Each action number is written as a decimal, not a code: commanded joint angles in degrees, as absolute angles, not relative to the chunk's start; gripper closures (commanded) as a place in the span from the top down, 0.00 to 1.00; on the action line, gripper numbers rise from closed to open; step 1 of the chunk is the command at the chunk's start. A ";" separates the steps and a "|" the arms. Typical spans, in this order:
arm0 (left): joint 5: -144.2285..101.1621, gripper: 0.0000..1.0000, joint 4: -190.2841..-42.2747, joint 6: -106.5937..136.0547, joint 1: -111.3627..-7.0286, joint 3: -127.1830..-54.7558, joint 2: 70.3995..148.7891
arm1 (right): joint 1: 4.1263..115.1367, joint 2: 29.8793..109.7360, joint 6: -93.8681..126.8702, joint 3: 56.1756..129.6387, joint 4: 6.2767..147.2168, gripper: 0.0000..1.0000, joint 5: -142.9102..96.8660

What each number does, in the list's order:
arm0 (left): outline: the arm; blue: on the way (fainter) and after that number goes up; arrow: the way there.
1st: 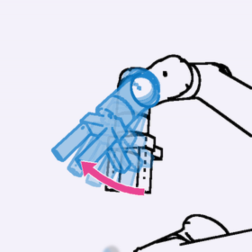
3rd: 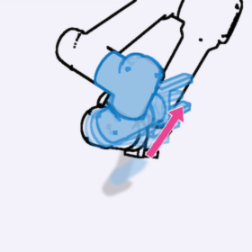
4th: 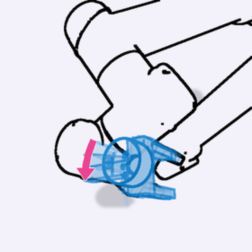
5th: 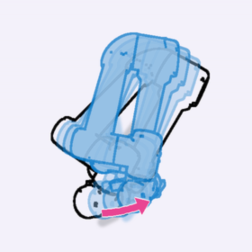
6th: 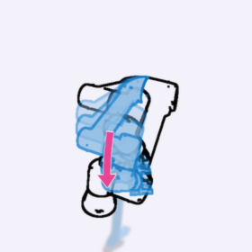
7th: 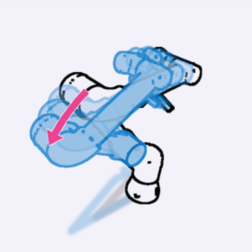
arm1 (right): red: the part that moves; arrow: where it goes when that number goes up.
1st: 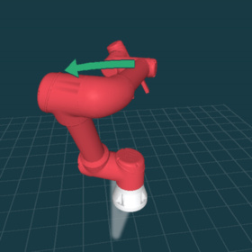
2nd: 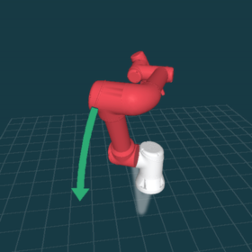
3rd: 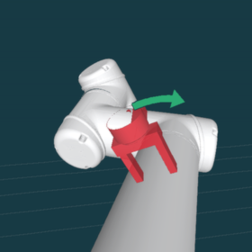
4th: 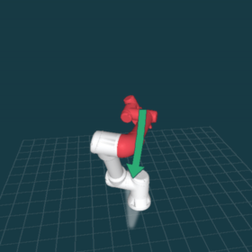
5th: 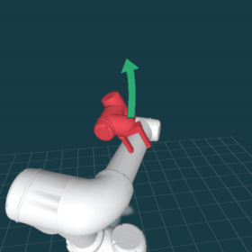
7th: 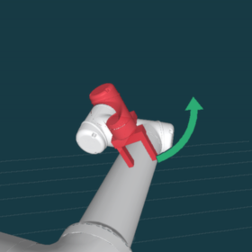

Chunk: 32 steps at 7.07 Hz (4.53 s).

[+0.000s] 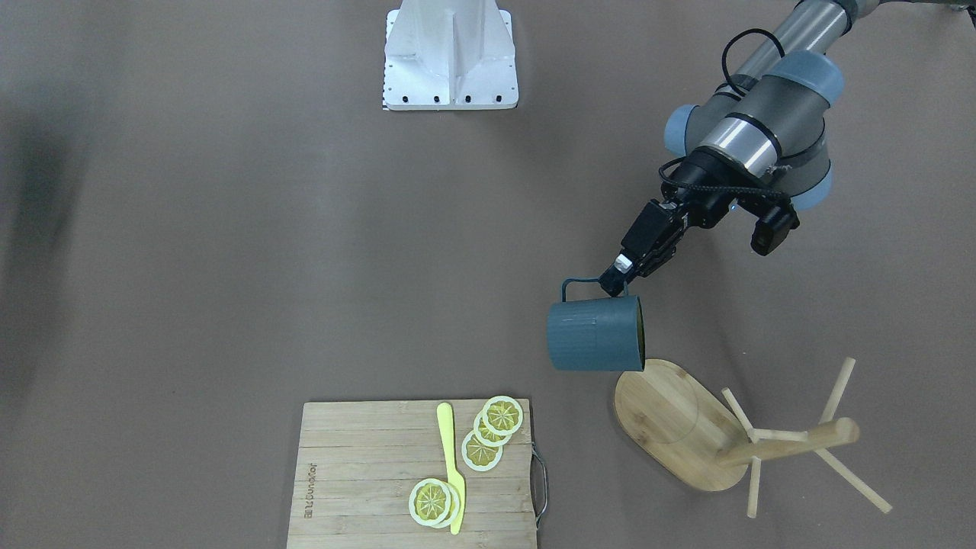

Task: Hang cup on storage rack
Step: 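Lift the blue mug by its handle with the left gripper toward the mug tree, then hook the mug handle onto a mug-tree branch with the left gripper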

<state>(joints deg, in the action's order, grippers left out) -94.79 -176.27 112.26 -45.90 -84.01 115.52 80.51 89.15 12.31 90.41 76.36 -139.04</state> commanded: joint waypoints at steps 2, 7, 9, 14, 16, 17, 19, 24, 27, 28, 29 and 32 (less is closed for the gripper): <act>-95.10 0.00 -189.01 130.01 -50.61 -71.59 119.61 | 80.51 89.12 12.30 90.35 76.38 1.00 -138.96; -91.51 0.00 -198.89 153.07 -53.53 -62.50 123.04 | 80.51 89.03 12.30 90.44 76.38 1.00 -138.96; -89.14 0.00 -200.39 157.99 -53.61 -61.35 123.05 | 80.68 89.03 12.30 90.44 76.29 1.00 -138.96; -88.68 0.00 -203.88 160.92 -53.61 -58.03 122.78 | 81.74 89.03 12.30 91.05 76.38 1.00 -139.13; -88.77 0.00 -205.84 161.10 -53.96 -56.78 122.52 | 81.74 89.12 12.30 91.14 76.38 1.00 -139.13; -89.12 0.00 -205.84 161.19 -54.31 -56.78 122.35 | 81.74 89.12 12.30 91.14 76.38 1.00 -139.13; -89.21 0.00 -205.84 161.19 -54.49 -56.69 121.99 | 81.74 89.12 12.30 91.23 76.38 1.00 -139.13; -91.76 0.00 -206.89 161.19 -55.28 -56.17 119.97 | 81.74 88.95 12.48 91.23 76.38 1.00 -140.18; -91.76 0.00 -207.33 161.10 -55.28 -56.07 119.79 | 81.74 88.77 12.48 91.23 76.38 1.00 -140.19; -91.67 0.13 -207.25 160.67 -55.20 -55.99 119.79 | 81.74 88.77 12.74 91.32 76.38 1.00 -140.27; -91.76 0.44 -207.07 160.49 -55.37 -55.73 119.71 | 81.74 88.77 12.74 91.67 76.46 1.00 -140.27; -92.55 0.64 -207.07 158.39 -55.63 -55.81 119.18 | 81.74 88.77 13.09 92.28 76.46 1.00 -140.27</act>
